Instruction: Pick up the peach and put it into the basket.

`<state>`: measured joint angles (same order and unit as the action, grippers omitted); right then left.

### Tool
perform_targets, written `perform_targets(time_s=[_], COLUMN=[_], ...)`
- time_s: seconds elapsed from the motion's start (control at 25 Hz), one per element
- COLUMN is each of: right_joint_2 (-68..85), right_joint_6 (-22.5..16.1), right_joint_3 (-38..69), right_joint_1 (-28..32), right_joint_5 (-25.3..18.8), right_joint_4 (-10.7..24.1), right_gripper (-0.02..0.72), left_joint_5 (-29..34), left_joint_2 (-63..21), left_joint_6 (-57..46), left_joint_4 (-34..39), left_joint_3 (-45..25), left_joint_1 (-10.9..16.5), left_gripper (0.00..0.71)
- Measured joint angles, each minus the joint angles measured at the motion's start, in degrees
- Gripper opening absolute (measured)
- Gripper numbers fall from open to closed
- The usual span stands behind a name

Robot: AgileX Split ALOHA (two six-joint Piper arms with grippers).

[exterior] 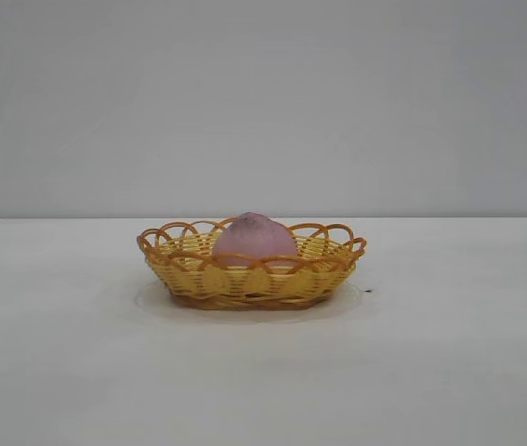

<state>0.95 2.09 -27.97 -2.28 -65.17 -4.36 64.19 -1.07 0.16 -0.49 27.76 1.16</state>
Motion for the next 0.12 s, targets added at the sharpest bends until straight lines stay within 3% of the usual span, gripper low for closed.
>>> perform_targets(time_s=[0.12], right_joint_2=[0.0], right_joint_6=[0.0], right_joint_3=[0.0], right_joint_1=[0.0], right_joint_5=[0.0], right_joint_4=[0.0], right_gripper=[0.445], left_joint_5=[0.0], left_joint_2=[0.0], left_joint_6=[0.0], left_joint_4=[0.0], left_joint_3=[0.0], left_joint_1=[0.0], left_gripper=[0.421])
